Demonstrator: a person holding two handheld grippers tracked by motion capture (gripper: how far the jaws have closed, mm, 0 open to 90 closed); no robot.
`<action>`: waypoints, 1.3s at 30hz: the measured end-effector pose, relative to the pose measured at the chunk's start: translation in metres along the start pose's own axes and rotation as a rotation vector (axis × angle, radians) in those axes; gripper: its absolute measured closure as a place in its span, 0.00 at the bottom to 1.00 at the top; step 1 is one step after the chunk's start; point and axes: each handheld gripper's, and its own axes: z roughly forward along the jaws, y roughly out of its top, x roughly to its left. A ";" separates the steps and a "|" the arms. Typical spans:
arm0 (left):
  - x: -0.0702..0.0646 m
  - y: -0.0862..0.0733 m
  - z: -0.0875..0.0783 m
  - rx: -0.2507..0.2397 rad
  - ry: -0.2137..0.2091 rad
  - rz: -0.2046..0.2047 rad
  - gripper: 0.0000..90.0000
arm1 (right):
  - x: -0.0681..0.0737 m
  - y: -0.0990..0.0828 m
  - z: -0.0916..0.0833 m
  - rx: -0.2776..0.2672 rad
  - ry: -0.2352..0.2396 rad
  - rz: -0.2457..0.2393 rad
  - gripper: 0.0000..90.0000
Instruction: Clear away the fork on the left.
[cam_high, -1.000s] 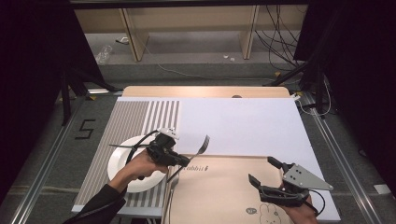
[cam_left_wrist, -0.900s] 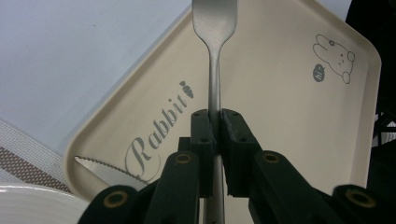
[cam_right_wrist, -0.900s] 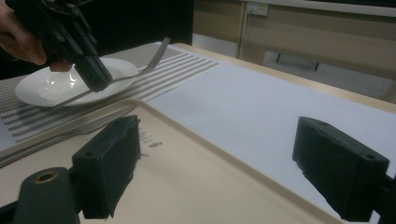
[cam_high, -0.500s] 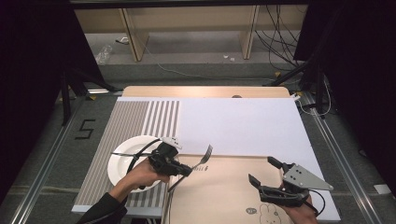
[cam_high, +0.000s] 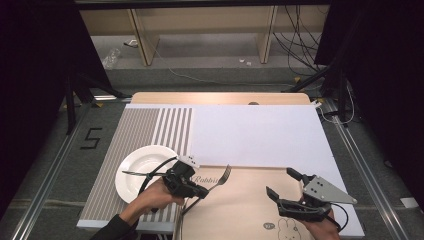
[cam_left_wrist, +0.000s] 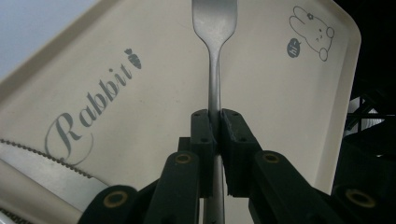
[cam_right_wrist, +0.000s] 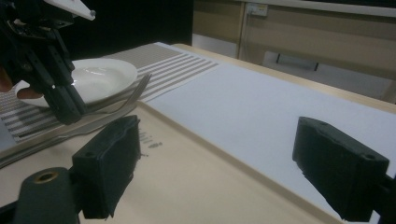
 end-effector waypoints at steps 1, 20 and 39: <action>-0.002 -0.001 0.001 0.003 0.001 0.000 0.93 | 0.000 0.000 0.000 0.002 0.001 -0.002 0.18; -0.021 -0.014 0.023 0.085 0.017 -0.007 0.93 | 0.000 0.000 0.000 -0.001 0.000 -0.003 0.18; -0.032 -0.019 0.042 0.162 0.002 0.019 0.93 | 0.000 -0.001 0.001 0.003 0.005 -0.009 0.18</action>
